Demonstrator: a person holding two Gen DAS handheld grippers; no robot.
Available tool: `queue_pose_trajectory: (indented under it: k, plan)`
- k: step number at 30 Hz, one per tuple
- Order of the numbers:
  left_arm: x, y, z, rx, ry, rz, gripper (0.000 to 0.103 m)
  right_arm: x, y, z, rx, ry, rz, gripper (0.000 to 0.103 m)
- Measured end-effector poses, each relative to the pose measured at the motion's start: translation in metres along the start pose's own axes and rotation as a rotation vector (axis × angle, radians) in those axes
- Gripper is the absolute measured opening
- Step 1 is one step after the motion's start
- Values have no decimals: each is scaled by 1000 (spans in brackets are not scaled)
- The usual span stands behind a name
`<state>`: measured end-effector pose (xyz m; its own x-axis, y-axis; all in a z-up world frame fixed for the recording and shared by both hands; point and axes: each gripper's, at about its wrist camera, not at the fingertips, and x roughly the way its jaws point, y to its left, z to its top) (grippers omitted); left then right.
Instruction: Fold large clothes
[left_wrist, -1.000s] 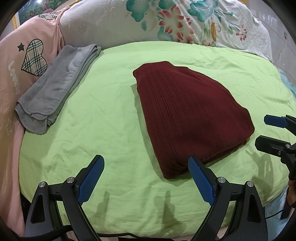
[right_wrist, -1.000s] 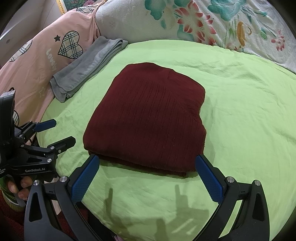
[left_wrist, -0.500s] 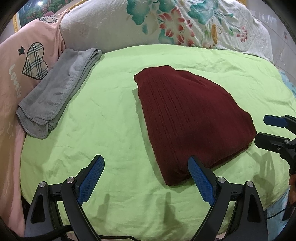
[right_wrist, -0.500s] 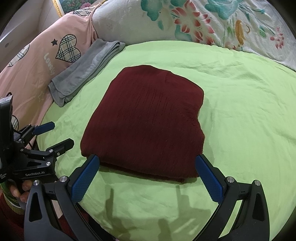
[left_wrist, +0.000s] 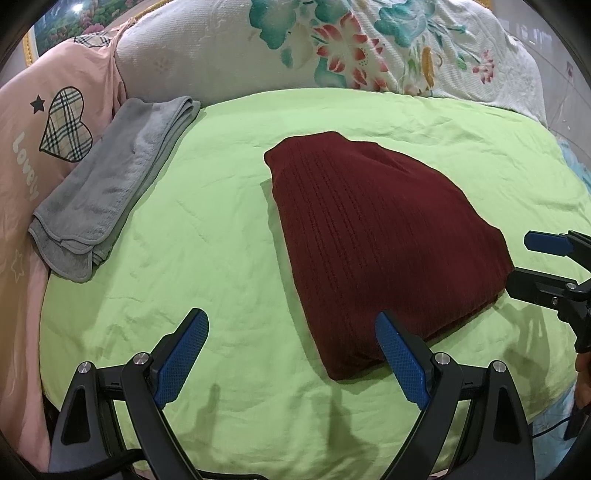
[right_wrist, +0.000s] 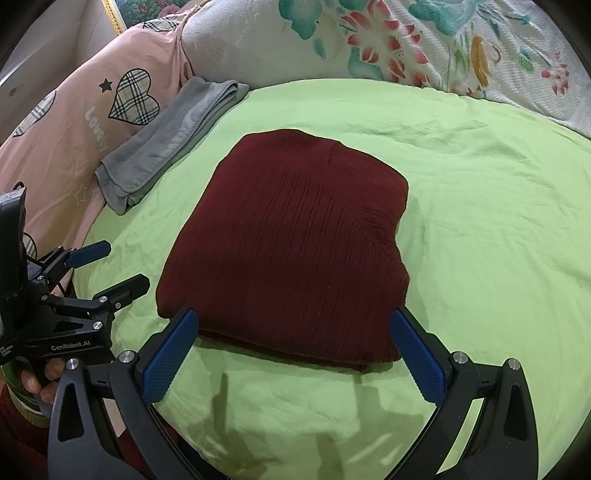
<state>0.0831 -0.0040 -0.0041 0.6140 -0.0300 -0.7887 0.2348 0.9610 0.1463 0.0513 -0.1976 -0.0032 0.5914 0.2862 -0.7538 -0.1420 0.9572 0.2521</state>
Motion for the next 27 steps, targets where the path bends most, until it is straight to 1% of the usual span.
queue_pose_trajectory:
  k: [27]
  plan:
    - [2, -1, 3, 1, -5, 1, 93, 4, 1, 2, 3, -3, 10, 103]
